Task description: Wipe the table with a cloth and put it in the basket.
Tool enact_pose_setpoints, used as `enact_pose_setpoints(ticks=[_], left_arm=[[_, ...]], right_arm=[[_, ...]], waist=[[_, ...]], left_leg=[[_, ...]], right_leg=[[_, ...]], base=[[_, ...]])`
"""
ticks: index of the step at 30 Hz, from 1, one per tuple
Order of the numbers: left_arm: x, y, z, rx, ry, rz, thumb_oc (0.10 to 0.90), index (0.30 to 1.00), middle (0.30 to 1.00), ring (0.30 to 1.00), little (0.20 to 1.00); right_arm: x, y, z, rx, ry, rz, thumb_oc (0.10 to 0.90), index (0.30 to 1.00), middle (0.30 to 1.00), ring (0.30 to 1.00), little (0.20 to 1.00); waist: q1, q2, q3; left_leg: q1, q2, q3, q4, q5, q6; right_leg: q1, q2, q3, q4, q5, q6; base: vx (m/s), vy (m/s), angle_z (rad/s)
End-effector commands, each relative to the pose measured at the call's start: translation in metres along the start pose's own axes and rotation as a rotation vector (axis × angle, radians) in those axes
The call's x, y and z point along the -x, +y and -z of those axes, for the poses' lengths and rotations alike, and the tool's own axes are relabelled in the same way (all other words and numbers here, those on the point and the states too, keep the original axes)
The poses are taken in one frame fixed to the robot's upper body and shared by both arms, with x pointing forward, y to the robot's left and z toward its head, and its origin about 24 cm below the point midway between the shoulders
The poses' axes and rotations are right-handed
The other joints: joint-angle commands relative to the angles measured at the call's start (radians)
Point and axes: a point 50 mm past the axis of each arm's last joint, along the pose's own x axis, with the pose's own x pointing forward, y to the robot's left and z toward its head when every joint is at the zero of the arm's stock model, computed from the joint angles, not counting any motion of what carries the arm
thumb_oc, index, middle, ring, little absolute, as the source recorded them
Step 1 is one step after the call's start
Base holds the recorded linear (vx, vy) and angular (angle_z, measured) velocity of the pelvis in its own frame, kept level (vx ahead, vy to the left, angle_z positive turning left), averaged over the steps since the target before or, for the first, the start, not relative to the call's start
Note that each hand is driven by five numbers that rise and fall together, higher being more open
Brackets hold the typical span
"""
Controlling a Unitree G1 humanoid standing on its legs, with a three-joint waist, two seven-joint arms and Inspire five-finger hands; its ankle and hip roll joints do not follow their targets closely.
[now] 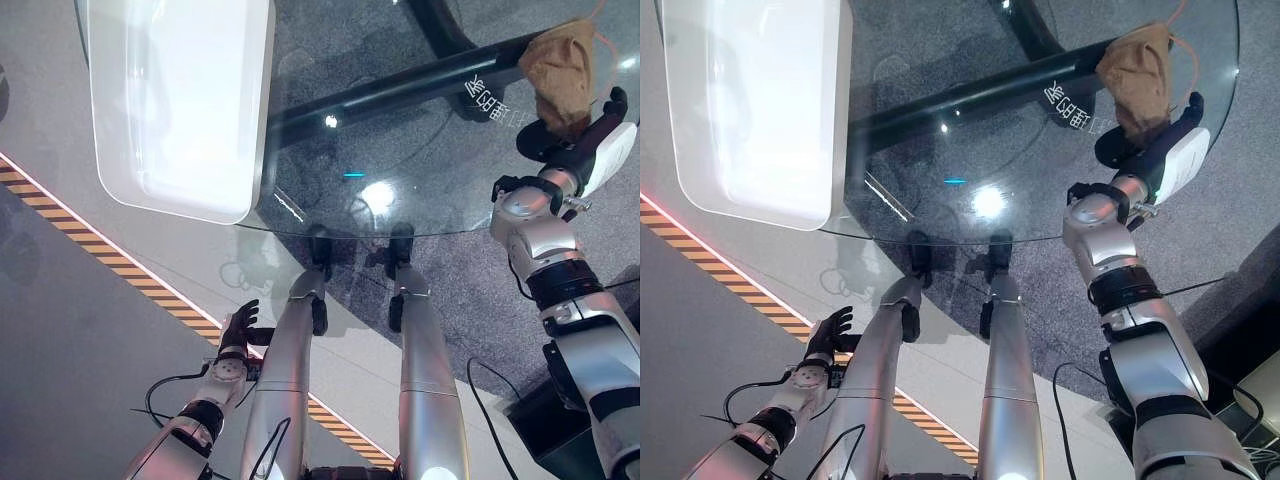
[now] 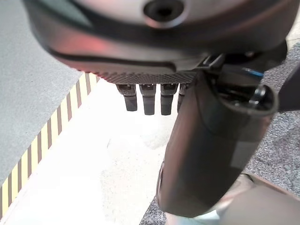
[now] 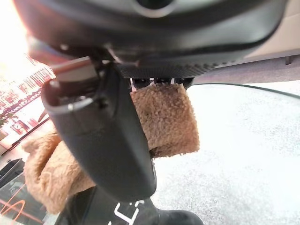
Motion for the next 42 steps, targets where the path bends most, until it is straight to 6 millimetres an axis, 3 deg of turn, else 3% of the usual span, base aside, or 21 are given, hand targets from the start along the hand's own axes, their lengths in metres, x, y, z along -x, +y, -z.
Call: enact_pose_setpoints(ticks=[1,22,29,33,38,42], left_arm=[[0.025,-0.028,0.047,0.045,0.119,0.068,0.800,0.900,0.900,0.900,0.900],[0.027,-0.024,0.050,0.073,0.112,0.072,0.800,0.900,0.900,0.900,0.900],[0.030,-0.022,0.057,0.080,0.124,0.058,0.800,0.900,0.900,0.900,0.900],[0.032,-0.023,0.061,0.088,0.132,0.051,0.800,0.900,0.900,0.900,0.900],[0.032,-0.025,0.060,0.094,0.131,0.058,0.800,0.900,0.900,0.900,0.900],[0.031,-0.024,0.059,0.096,0.131,0.059,0.800,0.900,0.900,0.900,0.900]], right_arm=[[-0.014,-0.009,0.015,0.023,0.090,-0.141,0.100,0.300,0.300,0.300,0.200],[-0.014,-0.010,-0.007,0.030,-0.056,-0.196,0.100,0.300,0.300,0.300,0.200],[-0.004,-0.015,-0.035,-0.126,-0.167,-0.100,0.100,0.300,0.300,0.300,0.200],[0.007,-0.023,-0.063,-0.259,-0.260,0.015,0.100,0.300,0.300,0.300,0.200],[0.015,-0.028,-0.084,-0.266,-0.339,0.075,0.100,0.300,0.300,0.300,0.200],[0.016,-0.025,-0.088,-0.213,-0.358,0.086,0.100,0.300,0.300,0.300,0.200]], waist=[[0.018,0.084,-0.019],[0.023,0.074,-0.019],[0.020,0.060,-0.019],[0.017,0.050,-0.019],[0.019,0.049,-0.019],[0.024,0.049,-0.019]], left_leg=[[-0.024,-0.063,-0.113,0.035,-0.047,-0.027],[-0.024,-0.064,-0.122,0.051,-0.060,-0.022],[-0.019,-0.066,-0.129,0.055,-0.067,-0.017],[-0.015,-0.067,-0.135,0.058,-0.073,-0.010],[-0.008,-0.067,-0.135,0.060,-0.074,-0.005],[-0.004,-0.067,-0.137,0.061,-0.074,-0.005]], right_leg=[[-0.018,0.071,-0.093,-0.011,0.031,-0.035],[-0.017,0.077,-0.087,0.019,0.011,-0.033],[-0.012,0.081,-0.081,0.030,0.007,-0.028],[-0.008,0.087,-0.078,0.036,0.004,-0.028],[-0.001,0.089,-0.075,0.041,0.000,-0.028],[0.005,0.088,-0.077,0.043,-0.001,-0.028]], base=[[0.00,0.000,0.00],[0.00,0.004,-0.01],[0.00,0.000,0.00],[0.00,0.000,0.00],[0.00,0.007,0.00],[0.00,0.000,0.00]])
